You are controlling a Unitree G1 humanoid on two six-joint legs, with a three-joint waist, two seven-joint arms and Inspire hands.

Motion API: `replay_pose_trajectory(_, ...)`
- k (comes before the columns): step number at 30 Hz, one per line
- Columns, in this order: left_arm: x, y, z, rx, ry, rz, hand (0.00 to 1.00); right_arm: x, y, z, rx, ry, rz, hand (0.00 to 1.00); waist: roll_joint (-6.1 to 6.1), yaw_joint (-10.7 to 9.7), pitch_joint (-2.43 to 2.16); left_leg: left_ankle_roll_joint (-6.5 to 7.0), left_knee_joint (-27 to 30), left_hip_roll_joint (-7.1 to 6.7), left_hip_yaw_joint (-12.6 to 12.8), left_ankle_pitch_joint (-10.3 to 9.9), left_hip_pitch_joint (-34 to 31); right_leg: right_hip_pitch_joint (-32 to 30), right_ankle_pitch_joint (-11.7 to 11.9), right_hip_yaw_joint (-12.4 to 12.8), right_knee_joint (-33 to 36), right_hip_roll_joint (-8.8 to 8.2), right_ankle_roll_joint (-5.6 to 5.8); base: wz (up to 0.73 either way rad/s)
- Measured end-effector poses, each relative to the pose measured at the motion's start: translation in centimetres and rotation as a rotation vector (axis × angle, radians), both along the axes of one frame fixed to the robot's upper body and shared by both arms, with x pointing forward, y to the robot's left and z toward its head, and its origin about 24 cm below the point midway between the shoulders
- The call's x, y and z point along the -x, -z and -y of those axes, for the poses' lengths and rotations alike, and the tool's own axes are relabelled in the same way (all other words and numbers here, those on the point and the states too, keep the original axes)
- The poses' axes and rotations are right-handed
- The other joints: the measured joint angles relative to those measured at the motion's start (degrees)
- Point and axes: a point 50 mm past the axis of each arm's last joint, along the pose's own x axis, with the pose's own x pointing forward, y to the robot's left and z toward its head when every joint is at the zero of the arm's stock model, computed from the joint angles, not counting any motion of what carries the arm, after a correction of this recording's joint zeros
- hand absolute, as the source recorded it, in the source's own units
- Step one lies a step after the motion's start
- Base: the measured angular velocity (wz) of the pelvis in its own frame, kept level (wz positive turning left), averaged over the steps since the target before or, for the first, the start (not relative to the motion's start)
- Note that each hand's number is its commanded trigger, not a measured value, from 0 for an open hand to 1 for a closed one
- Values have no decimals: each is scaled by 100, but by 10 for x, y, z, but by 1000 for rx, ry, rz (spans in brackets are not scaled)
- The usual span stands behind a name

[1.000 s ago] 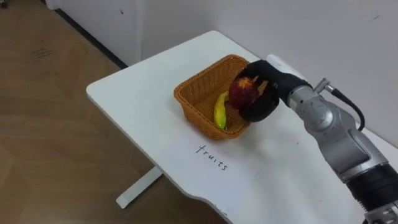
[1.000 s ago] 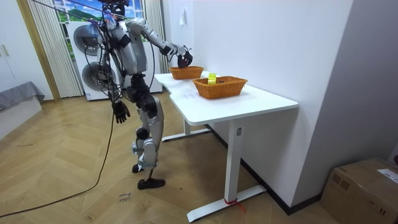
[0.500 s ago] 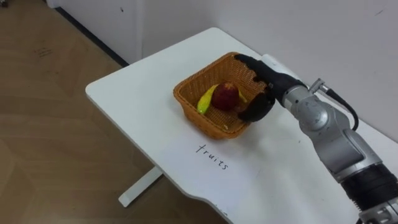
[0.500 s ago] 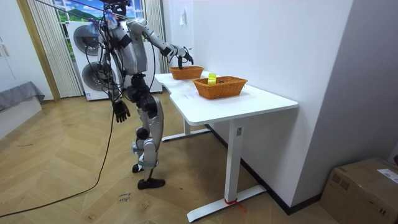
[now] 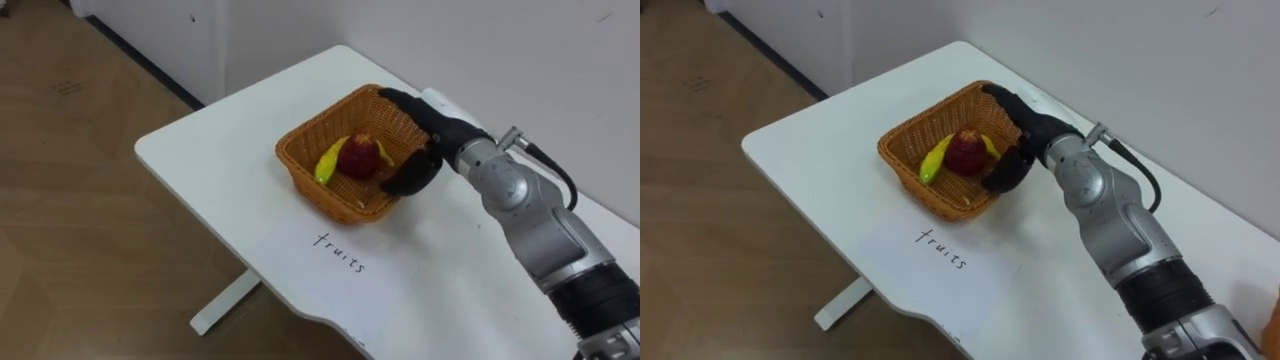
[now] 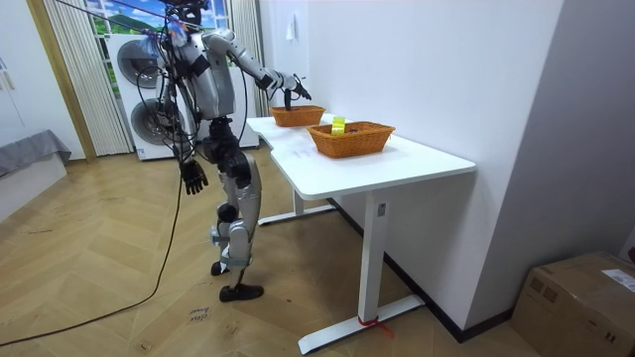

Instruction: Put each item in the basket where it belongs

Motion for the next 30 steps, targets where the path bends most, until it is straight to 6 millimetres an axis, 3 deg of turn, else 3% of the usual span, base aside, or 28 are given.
replay_pose_trajectory(12,-5,-1,0,2,1,11,0,-1,-2,3,8,9,11,0,15,-42,-18,-1,16,-2,7,1,4,-1,0,10,3,-6,0,0)
replay_pose_trajectory(18,-6,-1,2,7,2,17,0,-5,-18,18,-36,82,87,0,62,-233,-45,8,0,-4,48,9,16,-4,-3,12,15,-22,4,-2)
replay_pose_trajectory(21,-6,1,5,18,-3,15,0,-5,-31,20,-61,103,157,0,131,-329,-49,20,-17,4,168,15,72,-19,-8,182,17,-29,13,-21)
replay_pose_trajectory(26,-9,1,7,20,-1,44,0,-1,-60,20,-123,102,326,0,240,-638,-42,38,-39,5,298,25,48,-89,-10,220,48,-60,16,-13)
replay_pose_trajectory(30,-8,2,9,36,-35,69,0,5,-79,22,-248,116,435,0,308,-928,-75,48,-69,18,393,31,110,-106,-11,372,109,-62,17,-13)
